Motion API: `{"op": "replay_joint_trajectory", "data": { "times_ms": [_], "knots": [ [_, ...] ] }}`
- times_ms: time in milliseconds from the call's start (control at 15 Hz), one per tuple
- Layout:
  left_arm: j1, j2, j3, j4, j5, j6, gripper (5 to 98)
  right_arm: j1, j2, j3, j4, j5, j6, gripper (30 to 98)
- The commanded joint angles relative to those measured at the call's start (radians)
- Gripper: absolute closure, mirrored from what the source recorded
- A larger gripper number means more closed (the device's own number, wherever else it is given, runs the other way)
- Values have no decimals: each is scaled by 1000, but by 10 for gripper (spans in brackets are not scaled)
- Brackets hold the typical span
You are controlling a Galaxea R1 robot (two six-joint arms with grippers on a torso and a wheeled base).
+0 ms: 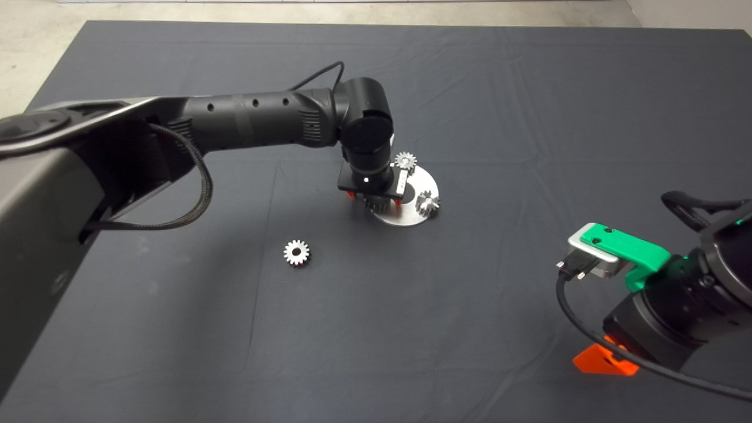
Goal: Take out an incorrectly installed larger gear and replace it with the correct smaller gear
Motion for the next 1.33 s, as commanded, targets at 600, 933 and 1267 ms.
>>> {"op": "replay_joint_trajectory", "data": {
  "times_ms": [600, 933, 1267],
  "knots": [
    [-10, -4, 10, 28, 8, 0, 385, 17, -3, 5, 36, -87, 6, 309],
    [-10, -4, 19, 42, 9, 1, 478, 17, -3, 5, 36, -86, 6, 309],
    [-10, -3, 8, 42, 11, -2, 524, 17, -3, 5, 36, -87, 6, 309]
  ]
}}
